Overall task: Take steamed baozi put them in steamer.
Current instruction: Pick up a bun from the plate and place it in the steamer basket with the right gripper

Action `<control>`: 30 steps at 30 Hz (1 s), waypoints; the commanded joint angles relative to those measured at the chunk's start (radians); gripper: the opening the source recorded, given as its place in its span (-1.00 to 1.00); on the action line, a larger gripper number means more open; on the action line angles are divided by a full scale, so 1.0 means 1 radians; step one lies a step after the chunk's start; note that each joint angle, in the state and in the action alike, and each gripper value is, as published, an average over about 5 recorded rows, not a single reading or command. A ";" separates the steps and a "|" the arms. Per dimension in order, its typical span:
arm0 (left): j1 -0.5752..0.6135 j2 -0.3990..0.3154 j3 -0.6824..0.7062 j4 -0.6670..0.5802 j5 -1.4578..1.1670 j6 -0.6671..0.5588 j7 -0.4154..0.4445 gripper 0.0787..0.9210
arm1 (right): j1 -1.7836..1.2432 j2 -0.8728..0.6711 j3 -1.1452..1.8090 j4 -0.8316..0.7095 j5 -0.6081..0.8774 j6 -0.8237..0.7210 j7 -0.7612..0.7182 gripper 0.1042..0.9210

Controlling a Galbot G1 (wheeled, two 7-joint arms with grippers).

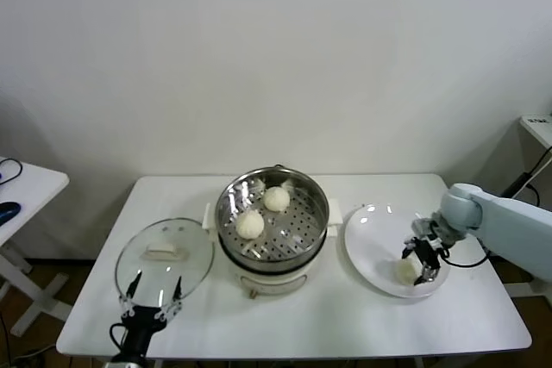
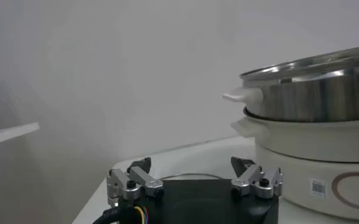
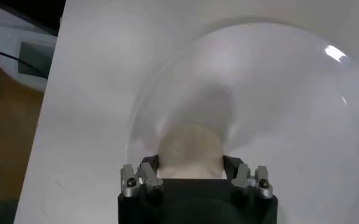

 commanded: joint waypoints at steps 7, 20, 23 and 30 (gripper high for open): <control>-0.007 0.002 -0.001 0.002 0.002 0.004 0.000 0.77 | 0.336 0.002 -0.173 0.119 0.072 0.059 -0.044 0.40; -0.008 -0.003 0.001 0.008 0.009 0.008 -0.002 0.77 | 0.902 0.139 -0.378 0.369 0.157 0.276 -0.091 0.39; -0.010 -0.003 0.003 0.013 0.012 0.010 -0.002 0.77 | 0.867 0.177 -0.298 0.441 0.034 0.327 -0.095 0.39; -0.002 -0.009 0.013 0.012 0.029 0.010 -0.002 0.77 | 0.662 0.307 -0.147 0.519 -0.234 0.388 -0.099 0.39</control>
